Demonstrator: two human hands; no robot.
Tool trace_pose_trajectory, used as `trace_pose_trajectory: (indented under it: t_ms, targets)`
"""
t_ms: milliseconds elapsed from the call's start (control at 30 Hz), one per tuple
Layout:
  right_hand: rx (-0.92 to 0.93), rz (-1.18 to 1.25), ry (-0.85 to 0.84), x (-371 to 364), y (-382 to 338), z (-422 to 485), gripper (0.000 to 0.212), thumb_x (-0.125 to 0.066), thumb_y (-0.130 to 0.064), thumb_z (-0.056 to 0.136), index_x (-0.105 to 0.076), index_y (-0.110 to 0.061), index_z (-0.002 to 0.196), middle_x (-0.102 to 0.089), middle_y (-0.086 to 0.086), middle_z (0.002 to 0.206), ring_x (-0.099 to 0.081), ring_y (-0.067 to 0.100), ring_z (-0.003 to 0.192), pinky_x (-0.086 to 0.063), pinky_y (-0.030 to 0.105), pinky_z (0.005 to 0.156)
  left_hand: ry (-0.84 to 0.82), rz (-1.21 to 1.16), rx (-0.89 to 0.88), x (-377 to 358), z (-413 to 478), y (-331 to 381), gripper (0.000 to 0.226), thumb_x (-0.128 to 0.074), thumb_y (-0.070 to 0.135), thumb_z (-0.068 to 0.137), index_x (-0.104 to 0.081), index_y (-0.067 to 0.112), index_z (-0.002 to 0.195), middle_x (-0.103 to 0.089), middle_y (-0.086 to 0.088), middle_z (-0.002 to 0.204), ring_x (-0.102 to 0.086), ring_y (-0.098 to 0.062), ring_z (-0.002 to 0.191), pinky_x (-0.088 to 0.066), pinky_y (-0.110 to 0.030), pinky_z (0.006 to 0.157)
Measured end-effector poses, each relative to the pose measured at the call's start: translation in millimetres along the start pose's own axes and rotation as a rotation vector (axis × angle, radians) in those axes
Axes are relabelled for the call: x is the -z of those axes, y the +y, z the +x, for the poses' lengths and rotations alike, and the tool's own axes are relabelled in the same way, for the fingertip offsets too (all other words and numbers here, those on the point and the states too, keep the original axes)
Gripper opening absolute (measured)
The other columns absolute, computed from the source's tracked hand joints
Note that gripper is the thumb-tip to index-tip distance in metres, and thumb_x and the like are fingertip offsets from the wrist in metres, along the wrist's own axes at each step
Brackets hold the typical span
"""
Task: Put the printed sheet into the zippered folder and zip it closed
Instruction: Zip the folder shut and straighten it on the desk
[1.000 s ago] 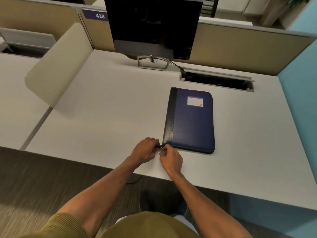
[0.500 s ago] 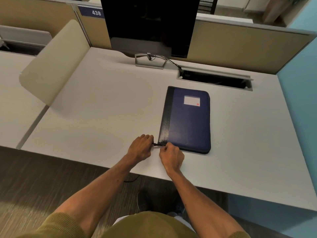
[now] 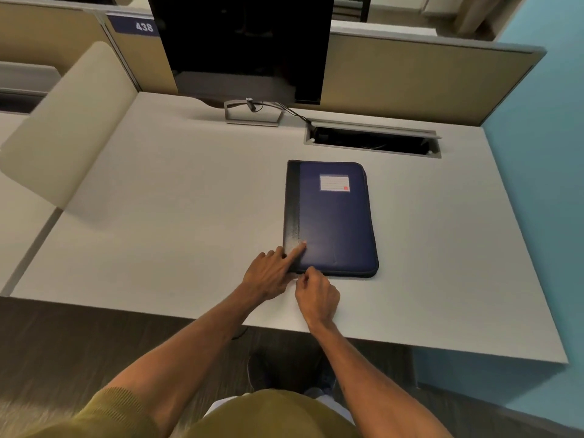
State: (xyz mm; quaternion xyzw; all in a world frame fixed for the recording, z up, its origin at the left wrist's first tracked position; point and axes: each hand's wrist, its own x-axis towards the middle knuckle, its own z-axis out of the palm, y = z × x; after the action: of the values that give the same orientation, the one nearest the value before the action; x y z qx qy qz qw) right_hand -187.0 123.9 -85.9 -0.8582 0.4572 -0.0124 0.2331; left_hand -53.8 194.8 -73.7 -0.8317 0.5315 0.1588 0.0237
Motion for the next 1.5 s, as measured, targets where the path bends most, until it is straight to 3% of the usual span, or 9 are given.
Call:
trace_pose_trajectory:
  t_ms: [200, 333, 533, 633, 833, 1000, 1200, 1500]
  targets:
    - [0.049, 0.014, 0.001, 1, -3, -3, 0.029, -0.055, -0.041, 0.108, -0.065, -0.021, 0.128, -0.075, -0.003, 0.119, -0.074, 0.011, 0.099, -0.06, 0.025, 0.092, -0.001, 0.087, -0.015, -9, -2, 4, 0.08, -0.044, 0.023, 0.116, 0.01, 0.021, 0.174, -0.041, -0.017, 0.155, -0.069, -0.028, 0.111, -0.062, -0.037, 0.092]
    - [0.062, 0.011, 0.007, 1, -7, -5, 0.028, -0.053, -0.037, 0.109, -0.066, -0.02, 0.127, -0.076, -0.003, 0.117, -0.075, 0.012, 0.097, -0.061, 0.026, 0.088, -0.018, 0.075, -0.017, -7, -5, 3, 0.084, -0.048, 0.018, 0.114, 0.012, 0.02, 0.173, -0.038, -0.017, 0.157, -0.07, -0.028, 0.111, -0.062, -0.038, 0.094]
    - [-0.059, -0.032, 0.06, 17, 16, 3, 0.024, -0.052, -0.038, 0.109, -0.065, -0.02, 0.118, -0.075, -0.003, 0.102, -0.071, 0.011, 0.085, -0.062, 0.028, 0.08, -0.033, 0.077, 0.003, -2, -10, 0, 0.09, -0.051, 0.005, 0.11, 0.012, 0.02, 0.173, -0.037, -0.018, 0.157, -0.071, -0.027, 0.101, -0.064, -0.038, 0.089]
    - [-0.137, -0.048, 0.09, 30, 43, 7, 0.022, -0.052, -0.034, 0.109, -0.065, -0.017, 0.114, -0.074, 0.001, 0.099, -0.071, 0.015, 0.083, -0.062, 0.032, 0.079, -0.034, 0.076, 0.022, 1, -14, -11, 0.09, -0.049, 0.001, 0.11, 0.012, 0.02, 0.173, -0.036, -0.018, 0.156, -0.071, -0.028, 0.098, -0.065, -0.04, 0.086]
    - [-0.08, -0.138, 0.084, 38, 69, 6, 0.026, -0.045, -0.036, 0.111, -0.064, -0.018, 0.114, -0.073, 0.0, 0.099, -0.071, 0.016, 0.084, -0.061, 0.032, 0.079, -0.043, 0.113, -0.006, 1, -17, -15, 0.089, -0.046, 0.0, 0.109, 0.012, 0.021, 0.173, -0.038, -0.016, 0.152, -0.069, -0.029, 0.095, -0.065, -0.042, 0.082]
    - [-0.131, -0.073, 0.089, 36, 57, 2, 0.023, -0.047, -0.032, 0.11, -0.064, -0.016, 0.109, -0.073, 0.002, 0.097, -0.07, 0.018, 0.082, -0.061, 0.036, 0.079, -0.032, 0.118, -0.012, -1, -15, -12, 0.086, -0.045, 0.002, 0.111, 0.01, 0.018, 0.174, -0.035, -0.019, 0.158, -0.07, -0.031, 0.1, -0.065, -0.042, 0.085]
    - [-0.019, -0.038, 0.05, 15, 18, -12, 0.022, -0.048, -0.033, 0.11, -0.064, -0.019, 0.113, -0.072, -0.004, 0.1, -0.069, 0.013, 0.081, -0.059, 0.028, 0.074, -0.036, 0.09, -0.008, -4, -16, -5, 0.085, -0.046, 0.006, 0.112, 0.011, 0.02, 0.173, -0.038, -0.018, 0.155, -0.071, -0.026, 0.098, -0.066, -0.037, 0.086]
    - [-0.204, -0.032, 0.143, 40, 71, -1, 0.021, -0.051, -0.028, 0.108, -0.065, -0.014, 0.104, -0.074, 0.004, 0.094, -0.07, 0.022, 0.079, -0.06, 0.037, 0.075, -0.033, 0.142, 0.025, 3, -20, -31, 0.09, -0.046, -0.003, 0.106, 0.01, 0.019, 0.174, -0.04, -0.015, 0.149, -0.069, -0.029, 0.095, -0.065, -0.042, 0.081]
